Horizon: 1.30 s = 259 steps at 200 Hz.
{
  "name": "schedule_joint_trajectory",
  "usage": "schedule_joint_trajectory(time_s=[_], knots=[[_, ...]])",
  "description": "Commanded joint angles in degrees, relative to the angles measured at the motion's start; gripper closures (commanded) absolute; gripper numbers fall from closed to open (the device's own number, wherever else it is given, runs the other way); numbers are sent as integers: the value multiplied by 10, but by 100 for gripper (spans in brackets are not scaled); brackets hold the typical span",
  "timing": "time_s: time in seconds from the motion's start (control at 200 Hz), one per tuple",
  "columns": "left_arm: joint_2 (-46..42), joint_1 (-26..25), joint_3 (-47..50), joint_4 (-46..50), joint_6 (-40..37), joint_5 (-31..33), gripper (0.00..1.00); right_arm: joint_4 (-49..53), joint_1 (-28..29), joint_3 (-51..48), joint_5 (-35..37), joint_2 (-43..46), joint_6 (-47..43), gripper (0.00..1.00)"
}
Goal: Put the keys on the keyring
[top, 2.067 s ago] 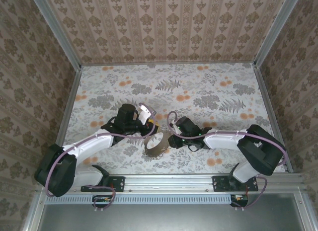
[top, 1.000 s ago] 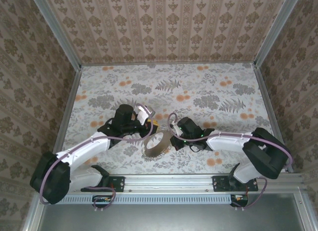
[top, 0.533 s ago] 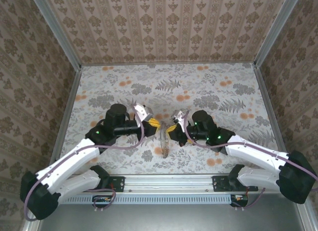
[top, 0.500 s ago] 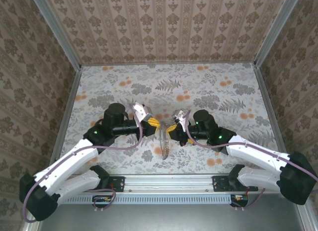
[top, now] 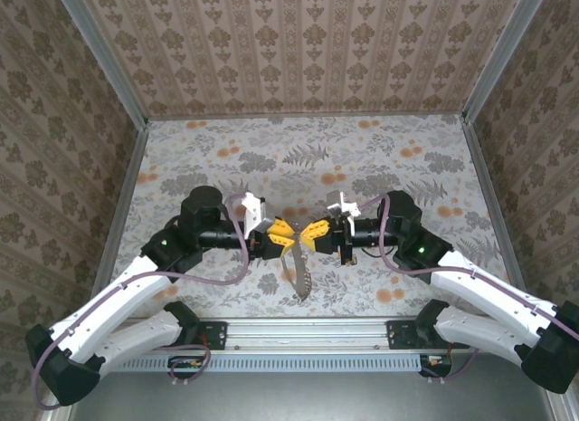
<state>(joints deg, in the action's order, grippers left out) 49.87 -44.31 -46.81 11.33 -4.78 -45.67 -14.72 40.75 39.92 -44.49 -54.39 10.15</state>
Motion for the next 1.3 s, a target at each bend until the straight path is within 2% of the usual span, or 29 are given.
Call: schedule_joint_trajectory(time_s=[0.0,0.15,0.385,0.68,1.03,1.29], knots=[[-14,-5,-8,0,-22,-17,71,-44,-4,12,-22,-2,24,100],[-24,1,-1,-12,-30,-4,71,-40,-17,21,-12,-14,36,100],[-15,18,-16,-10,-32,-32,71,-31,-17,36,38,-8,48,100],[-15,-2,-30,29,-59,-15,69,-44,-18,31,41,-6,59,100],[3,-9,-33,18,-76,-40,69,-109,-21,35,-26,-13,92,100],[-55,-9,-26,10,-81,1,68,-117,-22,34,-46,-19,91,100]])
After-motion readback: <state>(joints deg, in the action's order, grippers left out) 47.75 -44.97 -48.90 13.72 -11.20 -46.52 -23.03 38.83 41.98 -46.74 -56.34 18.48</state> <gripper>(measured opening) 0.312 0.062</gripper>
